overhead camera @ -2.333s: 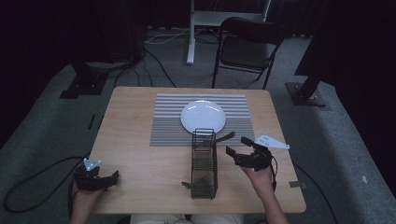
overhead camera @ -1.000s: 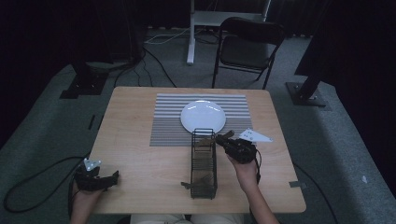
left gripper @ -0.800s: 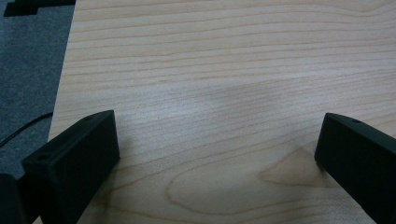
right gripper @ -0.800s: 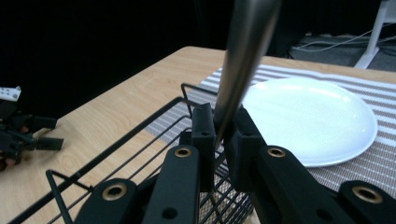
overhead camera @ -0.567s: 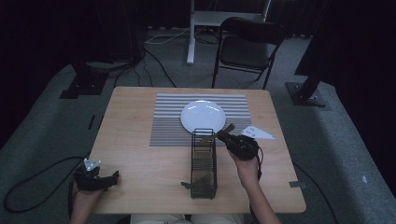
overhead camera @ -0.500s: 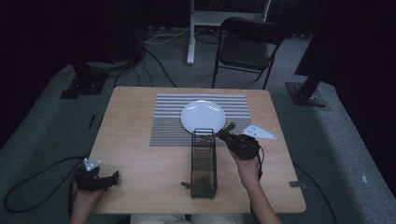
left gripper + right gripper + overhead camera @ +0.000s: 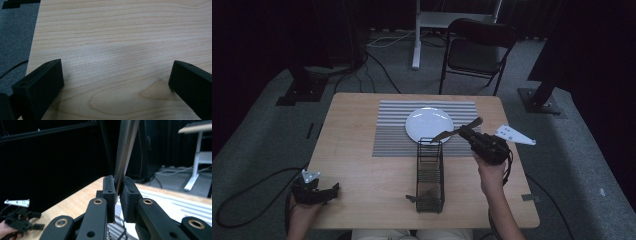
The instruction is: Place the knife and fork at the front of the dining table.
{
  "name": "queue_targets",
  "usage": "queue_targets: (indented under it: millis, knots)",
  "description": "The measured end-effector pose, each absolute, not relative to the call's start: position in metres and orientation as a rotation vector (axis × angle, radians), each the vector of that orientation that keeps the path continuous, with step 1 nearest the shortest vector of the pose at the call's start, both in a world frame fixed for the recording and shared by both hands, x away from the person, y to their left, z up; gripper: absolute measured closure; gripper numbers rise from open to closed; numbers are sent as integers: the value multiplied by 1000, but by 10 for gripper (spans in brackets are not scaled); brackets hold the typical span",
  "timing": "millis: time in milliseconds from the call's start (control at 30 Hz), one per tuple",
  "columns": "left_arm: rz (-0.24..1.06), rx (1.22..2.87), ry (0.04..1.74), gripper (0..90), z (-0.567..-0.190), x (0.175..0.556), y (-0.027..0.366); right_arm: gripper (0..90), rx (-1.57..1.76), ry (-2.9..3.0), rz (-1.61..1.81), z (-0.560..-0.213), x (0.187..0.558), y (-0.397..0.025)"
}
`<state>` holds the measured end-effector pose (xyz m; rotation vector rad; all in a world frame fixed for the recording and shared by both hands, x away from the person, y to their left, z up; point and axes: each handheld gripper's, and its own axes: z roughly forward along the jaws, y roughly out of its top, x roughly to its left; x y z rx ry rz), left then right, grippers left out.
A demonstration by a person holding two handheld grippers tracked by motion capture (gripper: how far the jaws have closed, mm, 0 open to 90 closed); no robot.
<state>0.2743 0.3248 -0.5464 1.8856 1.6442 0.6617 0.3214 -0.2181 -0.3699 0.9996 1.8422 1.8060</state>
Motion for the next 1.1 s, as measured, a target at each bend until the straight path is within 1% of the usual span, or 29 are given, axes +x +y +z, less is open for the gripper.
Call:
queue_targets:
  millis: [167, 300, 467, 667, 1100]
  knots:
    - [662, 1886, 1644, 0, -546, 274, 325, 833, 987, 1793, 1782, -355, 321, -232]
    - [662, 1886, 1644, 0, -546, 274, 325, 833, 1031, 1771, 1730, -355, 327, -247]
    - [662, 1886, 1644, 0, -546, 274, 325, 833, 1114, 1762, 1671, -372, 337, -265]
    - [663, 1885, 1644, 0, -546, 274, 325, 832, 1183, 1775, 1590, -395, 347, -276]
    - [662, 1885, 1644, 0, -546, 274, 325, 832, 1284, 1830, 1397, -433, 369, -279]
